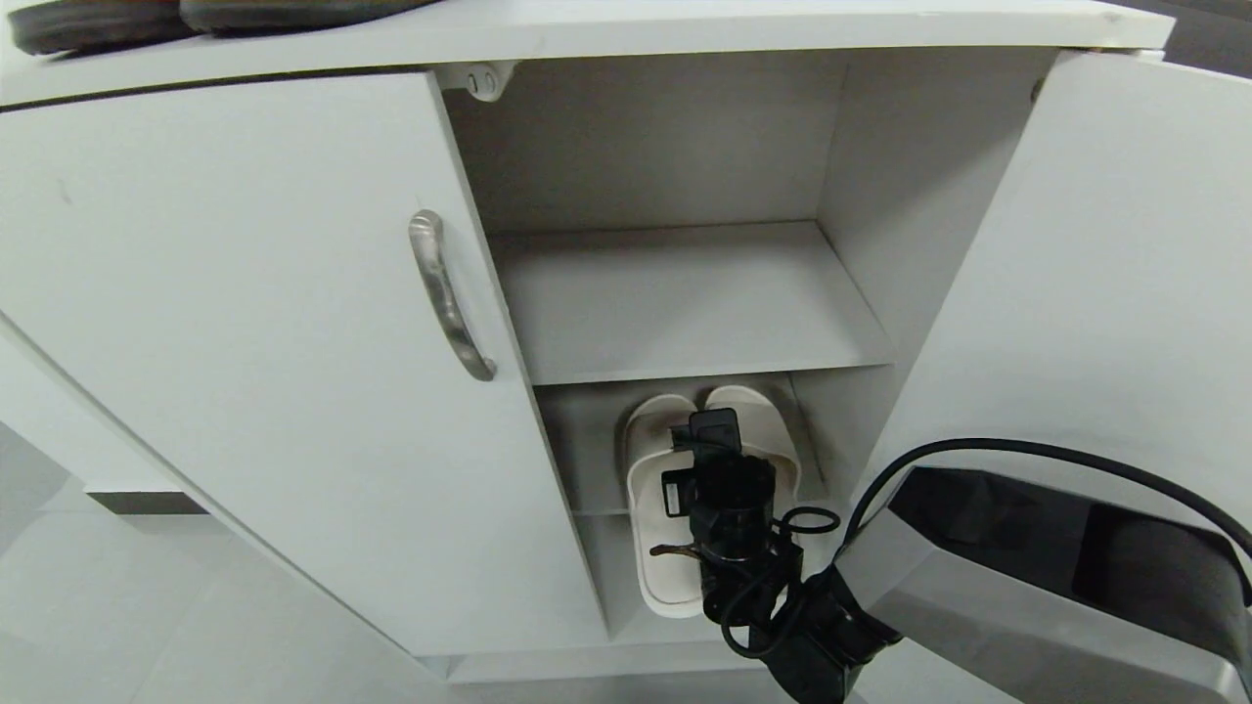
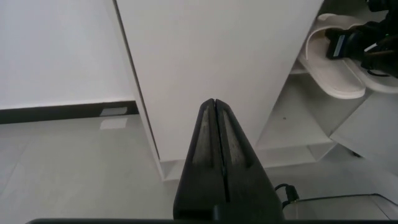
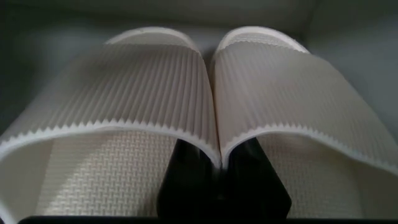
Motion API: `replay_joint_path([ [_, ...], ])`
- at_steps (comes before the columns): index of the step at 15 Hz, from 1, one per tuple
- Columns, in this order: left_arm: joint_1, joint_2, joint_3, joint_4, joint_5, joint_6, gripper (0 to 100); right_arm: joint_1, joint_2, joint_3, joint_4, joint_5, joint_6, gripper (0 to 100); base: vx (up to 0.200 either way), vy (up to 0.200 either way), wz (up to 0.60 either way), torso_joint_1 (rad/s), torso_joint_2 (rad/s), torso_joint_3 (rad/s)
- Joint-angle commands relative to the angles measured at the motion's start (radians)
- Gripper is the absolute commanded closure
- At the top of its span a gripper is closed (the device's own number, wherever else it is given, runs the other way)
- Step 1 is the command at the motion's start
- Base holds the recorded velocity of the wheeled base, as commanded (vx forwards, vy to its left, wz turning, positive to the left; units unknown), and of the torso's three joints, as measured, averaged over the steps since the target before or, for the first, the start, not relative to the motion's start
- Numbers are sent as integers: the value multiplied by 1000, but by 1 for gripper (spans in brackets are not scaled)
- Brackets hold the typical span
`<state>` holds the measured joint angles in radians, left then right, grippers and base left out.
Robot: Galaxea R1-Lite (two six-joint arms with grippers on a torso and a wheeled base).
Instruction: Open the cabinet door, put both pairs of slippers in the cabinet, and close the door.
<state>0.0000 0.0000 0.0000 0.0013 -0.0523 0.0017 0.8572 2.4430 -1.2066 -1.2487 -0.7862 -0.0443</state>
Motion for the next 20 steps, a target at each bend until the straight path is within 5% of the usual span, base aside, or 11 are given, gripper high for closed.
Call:
replay_joint_path([
  [1,0,2,0,-1,0,0,100,-1,21,-11,2,1,0,100,0,0,0,0,0,0],
  [12,0,2,0,0,2,-3,100,-76,102,-283,132,31,-2,100,0,0,0,0,0,0],
  [19,0,2,0,-1,3,-5,100,-96,166,-340,138,51,-2,100,0,0,0,0,0,0],
  [20,0,2,0,0,3,-5,100,-96,166,-340,138,51,-2,0,0,0,0,0,0,0],
])
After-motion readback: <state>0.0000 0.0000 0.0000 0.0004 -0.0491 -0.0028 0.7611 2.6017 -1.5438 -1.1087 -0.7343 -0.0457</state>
